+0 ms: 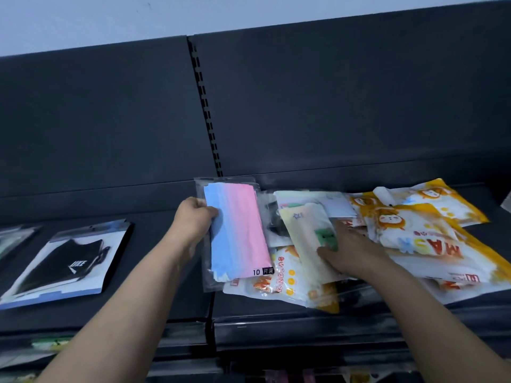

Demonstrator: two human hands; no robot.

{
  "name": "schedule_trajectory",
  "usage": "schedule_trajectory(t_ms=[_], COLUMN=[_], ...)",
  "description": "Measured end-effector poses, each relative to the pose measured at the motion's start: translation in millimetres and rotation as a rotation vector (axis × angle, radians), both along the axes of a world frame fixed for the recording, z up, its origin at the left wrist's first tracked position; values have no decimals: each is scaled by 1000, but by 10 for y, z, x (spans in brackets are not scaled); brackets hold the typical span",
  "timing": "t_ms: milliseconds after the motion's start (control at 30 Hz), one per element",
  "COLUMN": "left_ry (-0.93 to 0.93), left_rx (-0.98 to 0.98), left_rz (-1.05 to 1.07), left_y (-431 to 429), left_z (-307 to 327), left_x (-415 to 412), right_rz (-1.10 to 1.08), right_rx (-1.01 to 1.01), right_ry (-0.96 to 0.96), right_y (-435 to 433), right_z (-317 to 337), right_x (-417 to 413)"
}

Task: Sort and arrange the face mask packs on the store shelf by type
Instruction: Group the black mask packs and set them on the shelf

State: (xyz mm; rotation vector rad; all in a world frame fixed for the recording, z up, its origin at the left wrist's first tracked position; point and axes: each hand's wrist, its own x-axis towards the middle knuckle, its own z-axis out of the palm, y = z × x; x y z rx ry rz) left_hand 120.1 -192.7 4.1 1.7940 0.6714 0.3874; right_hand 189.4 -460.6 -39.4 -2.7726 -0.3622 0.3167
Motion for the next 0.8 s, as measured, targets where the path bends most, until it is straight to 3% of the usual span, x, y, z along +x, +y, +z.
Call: schedule_trajectory(t_ms=[133, 233, 333, 433, 633, 800], left_ry=[-42, -21, -51, -41, -19, -21], left_rx=[51, 155, 16, -82, -78, 71], left_rz=[8, 60, 97, 167, 264, 482], left_y=[64, 152, 307, 506, 1088, 1644], left_z=[-128, -212, -242, -198, -207, -175], left_x=[-45, -190, -376, -645, -1467, -2201], right_rz=[-69, -49, 36, 88, 246, 328], right_rx=[137, 369, 653, 841, 890, 883], right_ry=[-45, -158, -205, -56, 133, 76], right_y=[-28, 51, 299, 678, 1633, 2584], right_z=[17, 129, 276, 301, 184, 166], right_x=[22, 43, -26, -128, -468, -862])
